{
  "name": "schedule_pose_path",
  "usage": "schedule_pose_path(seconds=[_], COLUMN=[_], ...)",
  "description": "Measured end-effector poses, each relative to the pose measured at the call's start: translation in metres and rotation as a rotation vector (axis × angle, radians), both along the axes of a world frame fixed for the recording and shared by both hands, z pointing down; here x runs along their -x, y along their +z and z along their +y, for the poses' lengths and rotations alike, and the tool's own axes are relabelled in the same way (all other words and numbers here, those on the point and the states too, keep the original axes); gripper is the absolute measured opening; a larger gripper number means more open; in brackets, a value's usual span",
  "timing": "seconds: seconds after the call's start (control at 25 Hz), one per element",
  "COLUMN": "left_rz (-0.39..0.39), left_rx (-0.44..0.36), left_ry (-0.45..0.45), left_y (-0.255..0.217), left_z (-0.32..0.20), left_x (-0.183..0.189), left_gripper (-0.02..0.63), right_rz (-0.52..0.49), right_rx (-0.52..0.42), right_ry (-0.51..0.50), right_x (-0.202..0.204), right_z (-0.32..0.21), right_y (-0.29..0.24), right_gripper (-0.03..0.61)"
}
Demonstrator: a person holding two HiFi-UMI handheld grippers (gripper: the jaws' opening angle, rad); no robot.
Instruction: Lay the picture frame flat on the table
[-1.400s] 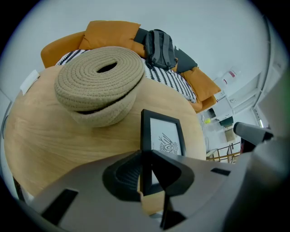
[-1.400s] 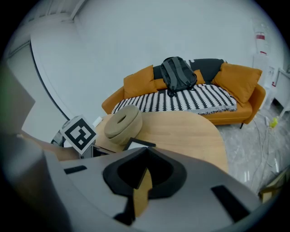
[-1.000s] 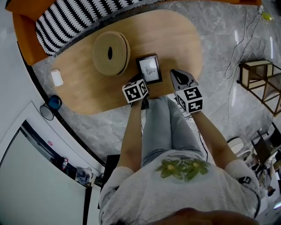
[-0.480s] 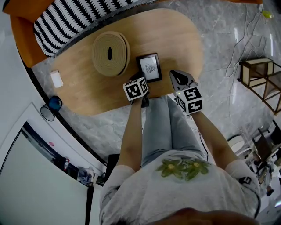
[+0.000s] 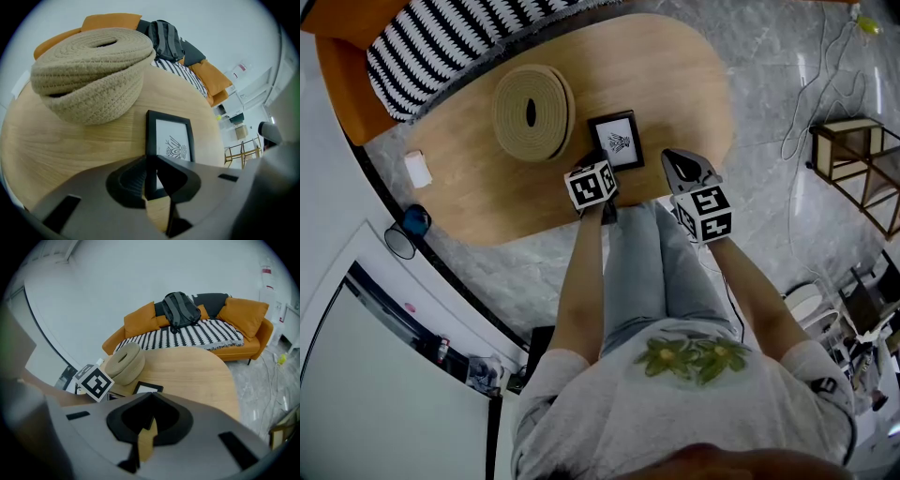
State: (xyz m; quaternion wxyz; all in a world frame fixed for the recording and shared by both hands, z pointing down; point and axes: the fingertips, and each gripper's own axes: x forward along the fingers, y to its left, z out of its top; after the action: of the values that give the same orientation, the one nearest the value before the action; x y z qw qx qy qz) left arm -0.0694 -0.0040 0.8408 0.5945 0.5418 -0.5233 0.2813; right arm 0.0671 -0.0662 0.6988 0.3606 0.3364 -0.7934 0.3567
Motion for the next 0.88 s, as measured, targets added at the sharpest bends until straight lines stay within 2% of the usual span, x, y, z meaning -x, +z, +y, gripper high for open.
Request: schedule_pose_path(seconds=[0.36, 0.4, 0.44, 0.48, 0.68, 0.88], left_rz=[-0.009, -0.004, 0.001, 0.004, -0.003, -0.028], left_rx=[0.064, 0.064, 0.059, 0.052, -0.010, -0.100], left_ry=[-0.034, -0.040, -0.044, -0.047, -0.055, -0.054], left_y=[0.002, 0.002, 0.001, 0.000, -0.020, -0.055], left_z=[0.004, 0.004, 0.004, 0.002, -0.008, -0.021], left_x=[0.001, 0.002, 0.002, 0.002, 0.001, -0.002], left_gripper=[0.088, 0.108, 0.160, 0.180, 0.189, 0.172], right_rz=[0.000, 0.000, -0.002, -0.005, -0.029, -0.074], right_rx=[0.008, 0.009, 0.009, 0.009, 0.013, 0.011], right_ry=[-0.020, -0.023, -0.028, -0.032, -0.072, -0.096], right_x=[0.004, 0.005, 0.006, 0.007, 0.013, 0.023], right_z=[0.001, 0.001, 0.001, 0.001, 0.007, 0.012], right_y=[-0.004, -0.006, -0.007, -0.009, -0.020, -0.037], right_gripper=[0.006, 0.007, 0.006, 0.007, 0.006, 0.006])
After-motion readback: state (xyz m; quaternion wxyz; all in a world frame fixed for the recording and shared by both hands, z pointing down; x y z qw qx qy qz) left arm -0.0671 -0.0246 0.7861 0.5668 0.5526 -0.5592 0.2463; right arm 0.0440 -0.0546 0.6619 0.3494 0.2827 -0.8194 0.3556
